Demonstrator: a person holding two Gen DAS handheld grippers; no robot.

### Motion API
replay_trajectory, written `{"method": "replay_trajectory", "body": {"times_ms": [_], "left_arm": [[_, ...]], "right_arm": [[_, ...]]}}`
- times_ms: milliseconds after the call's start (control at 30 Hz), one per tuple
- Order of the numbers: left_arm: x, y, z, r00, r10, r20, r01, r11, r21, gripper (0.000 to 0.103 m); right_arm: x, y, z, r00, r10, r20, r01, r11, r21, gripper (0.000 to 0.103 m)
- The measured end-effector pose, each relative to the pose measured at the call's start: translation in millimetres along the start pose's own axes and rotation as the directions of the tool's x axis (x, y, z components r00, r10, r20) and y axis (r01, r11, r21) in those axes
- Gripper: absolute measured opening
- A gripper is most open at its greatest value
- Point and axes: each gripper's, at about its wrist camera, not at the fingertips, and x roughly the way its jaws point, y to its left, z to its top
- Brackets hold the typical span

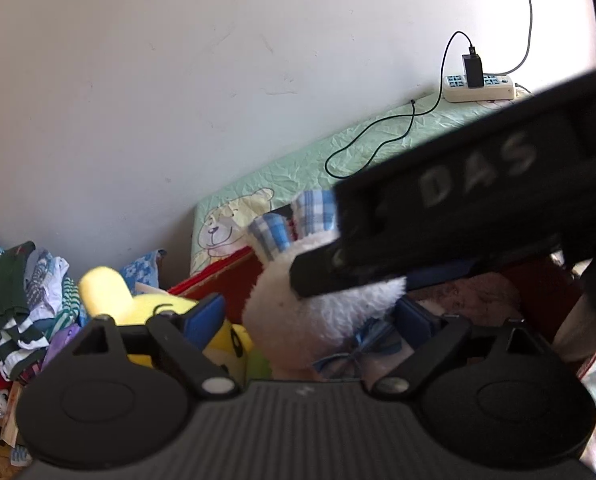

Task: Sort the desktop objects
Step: 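Carry the white bunny over the red box with the right gripper, then lower the white bunny into the red box beside the tiger plush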

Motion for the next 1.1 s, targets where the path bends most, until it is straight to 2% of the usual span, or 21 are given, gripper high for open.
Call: {"method": "replay_trajectory", "body": {"times_ms": [167,233,267,333,433,500,600,633,733,800,900,1033,1100], "left_arm": [[-7,13,-7,0.999,-0.050,0.018,0.051,0.998,-0.030,0.093],[-8,18,-10,0.998,-0.065,0.020,0.066,0.997,-0.040,0.093],[-7,20,-11,0.997,-0.073,0.014,0.074,0.996,-0.046,0.093],[-6,21,-12,0.996,-0.087,0.004,0.087,0.995,-0.054,0.093],[-8,18,-11,0.997,-0.071,0.013,0.071,0.997,-0.031,0.093],[-18,13,-12,0.997,-0.074,0.016,0.074,0.997,-0.027,0.092],[-27,15,-14,0.993,-0.116,0.024,0.117,0.992,-0.040,0.092],[-30,14,-15,0.991,-0.130,0.027,0.131,0.990,-0.041,0.092],[-35,16,-25,0.989,-0.149,0.019,0.149,0.988,-0.027,0.092],[-22,-1,-23,0.988,-0.155,0.020,0.155,0.988,-0.015,0.092],[-20,-3,-23,0.980,-0.199,0.013,0.199,0.980,-0.020,0.092],[-2,-15,-24,0.981,-0.193,-0.037,0.193,0.981,-0.003,0.092],[10,-16,-24,0.977,-0.207,-0.045,0.206,0.978,-0.026,0.092]], "right_arm": [[-20,2,3,1.000,-0.015,0.016,0.016,1.000,-0.022,0.055],[-24,4,2,0.998,-0.055,-0.006,0.054,0.998,-0.042,0.043],[-24,3,2,0.997,-0.073,-0.019,0.072,0.996,-0.045,0.041],[-24,1,0,0.997,-0.065,-0.038,0.063,0.997,-0.031,0.036],[-15,3,0,0.997,-0.053,-0.052,0.051,0.998,-0.041,0.033],[-11,6,0,0.995,-0.096,-0.034,0.093,0.993,-0.068,0.033],[-11,6,3,0.985,-0.175,0.008,0.175,0.979,-0.105,0.023],[-12,5,3,0.982,-0.187,0.012,0.187,0.976,-0.112,0.026],[-19,-1,3,0.985,-0.175,0.000,0.174,0.981,-0.088,0.027],[-28,-4,2,0.991,-0.133,0.001,0.133,0.989,-0.064,0.027],[-31,2,1,0.996,-0.083,-0.034,0.079,0.993,-0.090,0.027],[-16,7,-4,0.991,-0.098,-0.093,0.086,0.988,-0.128,0.027],[-6,6,-7,0.987,-0.102,-0.121,0.088,0.989,-0.120,0.027]]}}
